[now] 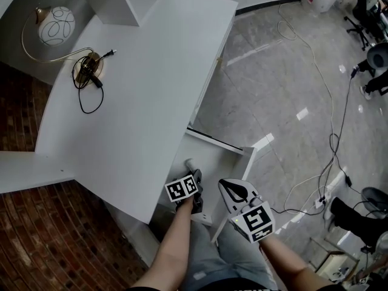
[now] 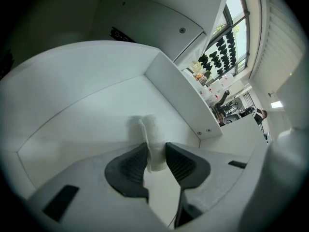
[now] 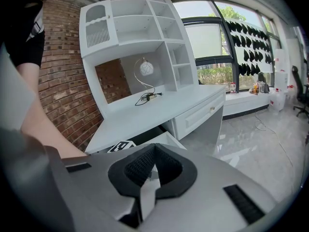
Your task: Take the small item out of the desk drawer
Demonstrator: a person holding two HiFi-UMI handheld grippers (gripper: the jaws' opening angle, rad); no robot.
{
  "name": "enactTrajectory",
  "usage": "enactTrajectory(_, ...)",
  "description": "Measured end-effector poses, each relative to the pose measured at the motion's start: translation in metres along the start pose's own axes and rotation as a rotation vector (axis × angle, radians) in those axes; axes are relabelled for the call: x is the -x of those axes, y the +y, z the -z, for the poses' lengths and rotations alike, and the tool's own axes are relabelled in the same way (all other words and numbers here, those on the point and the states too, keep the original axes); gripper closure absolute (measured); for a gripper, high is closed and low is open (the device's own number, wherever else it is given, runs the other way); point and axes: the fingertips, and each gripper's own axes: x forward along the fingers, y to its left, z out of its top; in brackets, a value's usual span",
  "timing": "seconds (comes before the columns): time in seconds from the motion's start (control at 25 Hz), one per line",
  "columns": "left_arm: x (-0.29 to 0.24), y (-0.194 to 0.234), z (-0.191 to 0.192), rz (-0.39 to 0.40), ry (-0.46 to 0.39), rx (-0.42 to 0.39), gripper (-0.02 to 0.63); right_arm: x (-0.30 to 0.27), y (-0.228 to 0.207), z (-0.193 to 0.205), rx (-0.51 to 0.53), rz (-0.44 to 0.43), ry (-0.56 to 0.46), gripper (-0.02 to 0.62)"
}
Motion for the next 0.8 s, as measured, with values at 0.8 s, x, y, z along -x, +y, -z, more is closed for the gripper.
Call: enactTrajectory(0.8,0.039,-0.021,-0.001,0.007,0.028,-0.139,0.479,0.017,0.019,-0.018,0.014,0.029,-0.012,0.597)
